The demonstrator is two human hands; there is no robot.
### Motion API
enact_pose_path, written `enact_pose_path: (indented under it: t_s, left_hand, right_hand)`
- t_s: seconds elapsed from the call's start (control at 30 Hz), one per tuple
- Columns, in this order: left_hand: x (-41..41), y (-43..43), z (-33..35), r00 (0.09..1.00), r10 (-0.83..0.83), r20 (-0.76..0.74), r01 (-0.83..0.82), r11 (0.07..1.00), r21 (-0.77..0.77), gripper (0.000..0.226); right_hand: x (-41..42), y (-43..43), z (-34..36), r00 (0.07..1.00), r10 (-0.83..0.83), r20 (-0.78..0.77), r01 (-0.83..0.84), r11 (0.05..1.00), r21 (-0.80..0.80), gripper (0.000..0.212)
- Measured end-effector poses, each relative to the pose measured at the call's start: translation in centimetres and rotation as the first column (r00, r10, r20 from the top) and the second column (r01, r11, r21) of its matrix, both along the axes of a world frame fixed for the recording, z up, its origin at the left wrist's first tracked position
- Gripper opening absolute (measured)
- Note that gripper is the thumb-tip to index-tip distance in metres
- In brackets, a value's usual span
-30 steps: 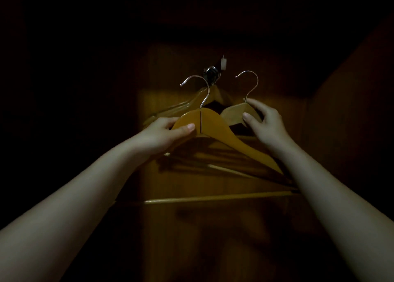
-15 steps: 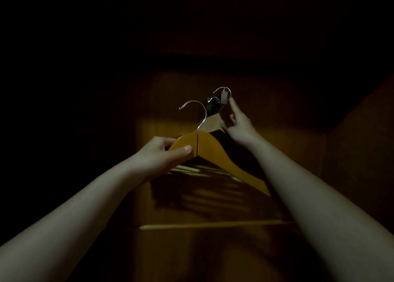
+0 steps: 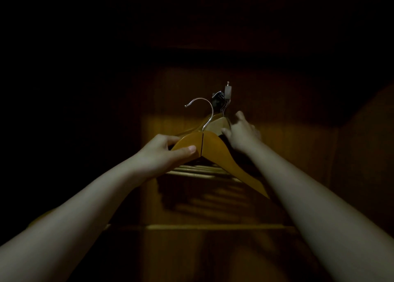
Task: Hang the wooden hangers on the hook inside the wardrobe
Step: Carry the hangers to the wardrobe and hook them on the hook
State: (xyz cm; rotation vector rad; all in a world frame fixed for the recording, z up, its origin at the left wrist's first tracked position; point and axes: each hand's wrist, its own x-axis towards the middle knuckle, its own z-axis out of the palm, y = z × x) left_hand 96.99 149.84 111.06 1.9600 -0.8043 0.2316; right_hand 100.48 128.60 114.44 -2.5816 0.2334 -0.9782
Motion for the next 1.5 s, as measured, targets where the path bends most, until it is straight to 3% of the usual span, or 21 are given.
enact_pose_path:
  t_s: [0.13, 0.2, 0.33, 0.43, 0.5, 0.6, 0.67, 0.77, 0.87, 0.97, 1.03, 1.1, 1.17, 1.23, 1.3, 1.5]
  left_hand:
    - [-0.9, 0.6, -0.1, 1.0, -0.016, 0.024, 0.016, 1.0, 0.011, 0.021]
    - [-1.3, 1.1, -0.1, 0.999, -0.019, 0.047, 0.019, 1.0, 0.011, 0.022]
    - [-2.2, 1.6, 0.0, 0.995, -0.045, 0.091, 0.045, 0.999, 0.008, 0.022]
    - [-2.8, 1.2, -0.3, 0.992, -0.074, 0.099, 0.075, 0.997, -0.003, 0.027]
    - [-3.1, 0.6, -0.3, 0.991, -0.084, 0.106, 0.083, 0.996, 0.014, 0.031]
    - [-3.7, -0.7, 0.2, 0.981, -0.142, 0.134, 0.141, 0.99, 0.017, 0.014]
    - [-4.0, -1.7, 0.7, 0.977, -0.149, 0.153, 0.148, 0.989, 0.022, 0.014]
    - [-4.2, -3.1, 1.5, 0.972, -0.18, 0.153, 0.178, 0.984, 0.029, 0.022]
    - [-4.3, -4.5, 2.6, 0.966, -0.192, 0.172, 0.186, 0.981, 0.049, 0.029]
    - [-4.2, -6.0, 3.7, 0.929, -0.113, 0.354, 0.096, 0.993, 0.067, 0.031]
    - [-4.0, -6.8, 4.2, 0.854, 0.026, 0.52, -0.06, 0.997, 0.048, 0.034]
    - [-3.5, -7.1, 4.5, 0.697, 0.143, 0.702, -0.258, 0.964, 0.059, 0.04]
    - [-2.3, -7.2, 4.4, 0.548, 0.14, 0.825, -0.402, 0.909, 0.113, 0.043]
    - [-0.7, -7.2, 4.3, 0.47, 0.097, 0.877, -0.486, 0.858, 0.166, 0.042]
    - [0.7, -7.2, 4.0, 0.466, 0.091, 0.88, -0.517, 0.835, 0.188, 0.037]
    - [4.5, -6.3, 3.4, 0.616, 0.159, 0.772, -0.516, 0.822, 0.242, 0.046]
  right_hand:
    - [-1.3, 0.4, -0.3, 0.989, -0.136, 0.051, 0.145, 0.938, -0.316, 0.037]
    - [-2.1, 0.0, -0.6, 0.988, -0.097, 0.124, 0.134, 0.93, -0.343, 0.034]
    - [-5.0, -0.6, -1.7, 0.947, 0.214, 0.24, -0.177, 0.97, -0.167, 0.04]
    - [-8.7, -0.1, -2.9, 0.864, 0.435, 0.253, -0.43, 0.899, -0.076, 0.042]
    - [-11.3, 0.2, -3.6, 0.838, 0.512, 0.189, -0.495, 0.859, -0.132, 0.051]
    - [-13.9, 0.6, -4.2, 0.885, 0.455, 0.099, -0.392, 0.842, -0.371, 0.071]
    - [-14.5, 0.6, -4.5, 0.919, 0.37, 0.134, -0.262, 0.83, -0.493, 0.086]
    - [-14.6, -0.2, -4.9, 0.924, 0.308, 0.226, -0.144, 0.829, -0.54, 0.093]
    - [-14.5, -1.2, -4.5, 0.919, 0.299, 0.255, -0.141, 0.857, -0.495, 0.093]
    - [-14.2, -2.2, -3.6, 0.918, 0.286, 0.274, -0.134, 0.876, -0.463, 0.093]
    - [-13.8, -3.0, -3.0, 0.922, 0.274, 0.274, -0.135, 0.89, -0.436, 0.09]
    - [-13.2, -3.9, -2.5, 0.931, 0.248, 0.268, -0.131, 0.912, -0.389, 0.087]
    - [-12.4, -4.8, -1.9, 0.943, 0.217, 0.253, -0.126, 0.934, -0.333, 0.085]
    - [-11.4, -5.4, -1.3, 0.955, 0.204, 0.214, -0.128, 0.937, -0.324, 0.084]
    - [-10.2, -5.4, -0.7, 0.964, 0.201, 0.172, -0.136, 0.935, -0.328, 0.084]
    - [-6.2, -3.6, 0.8, 0.98, 0.189, 0.058, -0.159, 0.929, -0.334, 0.085]
